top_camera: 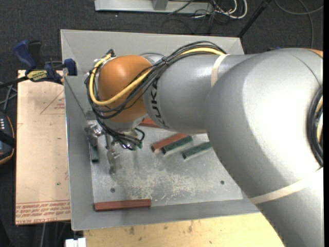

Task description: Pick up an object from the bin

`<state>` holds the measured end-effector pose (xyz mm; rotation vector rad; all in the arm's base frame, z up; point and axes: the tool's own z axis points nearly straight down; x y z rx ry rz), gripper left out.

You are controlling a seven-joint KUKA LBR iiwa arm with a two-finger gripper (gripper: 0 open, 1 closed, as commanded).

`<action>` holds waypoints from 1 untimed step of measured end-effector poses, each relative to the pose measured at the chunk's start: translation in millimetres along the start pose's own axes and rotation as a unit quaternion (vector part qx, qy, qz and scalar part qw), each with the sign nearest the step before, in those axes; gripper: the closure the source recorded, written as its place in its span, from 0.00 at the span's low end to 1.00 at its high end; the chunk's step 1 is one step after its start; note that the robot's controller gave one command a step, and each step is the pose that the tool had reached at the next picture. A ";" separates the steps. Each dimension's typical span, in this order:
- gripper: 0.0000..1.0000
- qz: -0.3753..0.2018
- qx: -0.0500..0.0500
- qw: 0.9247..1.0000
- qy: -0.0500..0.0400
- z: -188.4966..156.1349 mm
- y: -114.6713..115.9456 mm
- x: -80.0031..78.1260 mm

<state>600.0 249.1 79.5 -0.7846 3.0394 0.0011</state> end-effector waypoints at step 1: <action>1.00 -0.138 0.000 0.990 -0.003 6.8 -15.7 -32.7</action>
Offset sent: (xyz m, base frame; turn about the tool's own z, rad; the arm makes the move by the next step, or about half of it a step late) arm 0.0000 0.0000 0.0000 0.0000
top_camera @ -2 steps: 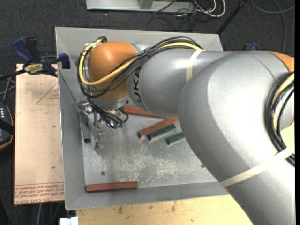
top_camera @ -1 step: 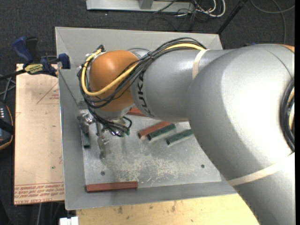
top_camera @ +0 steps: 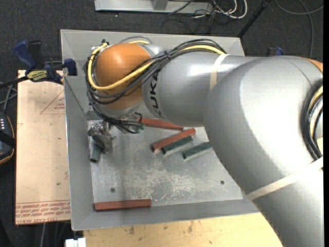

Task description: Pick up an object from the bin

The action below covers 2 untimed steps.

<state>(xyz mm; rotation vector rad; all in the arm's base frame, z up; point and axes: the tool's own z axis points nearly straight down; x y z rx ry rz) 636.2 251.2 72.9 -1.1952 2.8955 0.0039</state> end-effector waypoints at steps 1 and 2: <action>1.00 0.000 0.000 1.000 0.000 0.0 0.0 0.0; 1.00 -0.001 -0.001 1.000 0.003 -35.9 -14.3 -0.6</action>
Offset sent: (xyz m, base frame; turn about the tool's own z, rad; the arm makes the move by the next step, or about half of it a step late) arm 0.0123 -0.0126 0.0430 -0.0053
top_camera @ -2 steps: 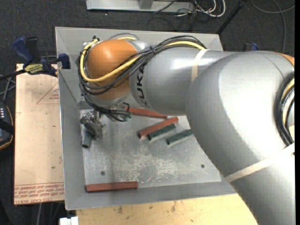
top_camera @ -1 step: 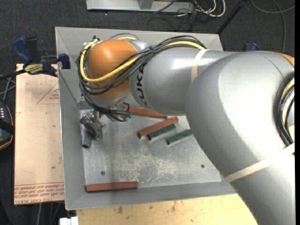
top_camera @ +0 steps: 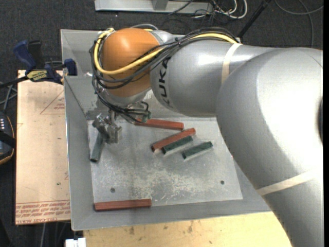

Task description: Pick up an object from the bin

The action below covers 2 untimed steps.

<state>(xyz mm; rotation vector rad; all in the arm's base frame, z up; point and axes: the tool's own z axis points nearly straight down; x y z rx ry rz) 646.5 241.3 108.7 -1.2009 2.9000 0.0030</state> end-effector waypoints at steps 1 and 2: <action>0.00 0.004 0.000 1.000 0.000 -11.0 6.5 -2.1; 0.00 0.005 -0.001 1.000 0.000 -4.0 10.6 -2.4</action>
Offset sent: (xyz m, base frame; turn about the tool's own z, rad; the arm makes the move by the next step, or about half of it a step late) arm 0.0000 0.0000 0.0000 0.0000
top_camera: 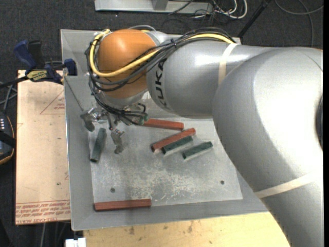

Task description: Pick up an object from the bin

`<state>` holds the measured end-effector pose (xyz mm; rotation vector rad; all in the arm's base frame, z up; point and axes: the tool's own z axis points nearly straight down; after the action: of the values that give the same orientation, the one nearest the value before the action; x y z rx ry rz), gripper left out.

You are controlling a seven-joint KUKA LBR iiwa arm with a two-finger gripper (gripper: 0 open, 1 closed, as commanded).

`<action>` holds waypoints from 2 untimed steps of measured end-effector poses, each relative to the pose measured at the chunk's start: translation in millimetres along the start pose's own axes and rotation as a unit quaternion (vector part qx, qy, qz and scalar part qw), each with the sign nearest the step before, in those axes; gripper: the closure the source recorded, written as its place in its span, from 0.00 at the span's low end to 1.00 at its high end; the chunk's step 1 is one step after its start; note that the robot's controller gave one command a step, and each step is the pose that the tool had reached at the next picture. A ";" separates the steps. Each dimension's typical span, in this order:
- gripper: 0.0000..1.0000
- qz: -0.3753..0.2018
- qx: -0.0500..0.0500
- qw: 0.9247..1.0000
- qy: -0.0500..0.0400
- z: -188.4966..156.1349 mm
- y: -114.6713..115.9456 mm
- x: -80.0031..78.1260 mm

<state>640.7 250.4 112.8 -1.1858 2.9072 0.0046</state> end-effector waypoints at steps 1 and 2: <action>1.00 -0.115 0.001 0.993 -0.001 41.3 -9.8 1.4; 1.00 -0.115 0.001 0.993 -0.001 41.3 -9.8 1.4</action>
Offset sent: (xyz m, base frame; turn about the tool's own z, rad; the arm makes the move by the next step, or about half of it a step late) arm 0.0000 0.0000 0.0000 0.0000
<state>646.6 242.6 71.4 -1.5102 2.7492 0.0037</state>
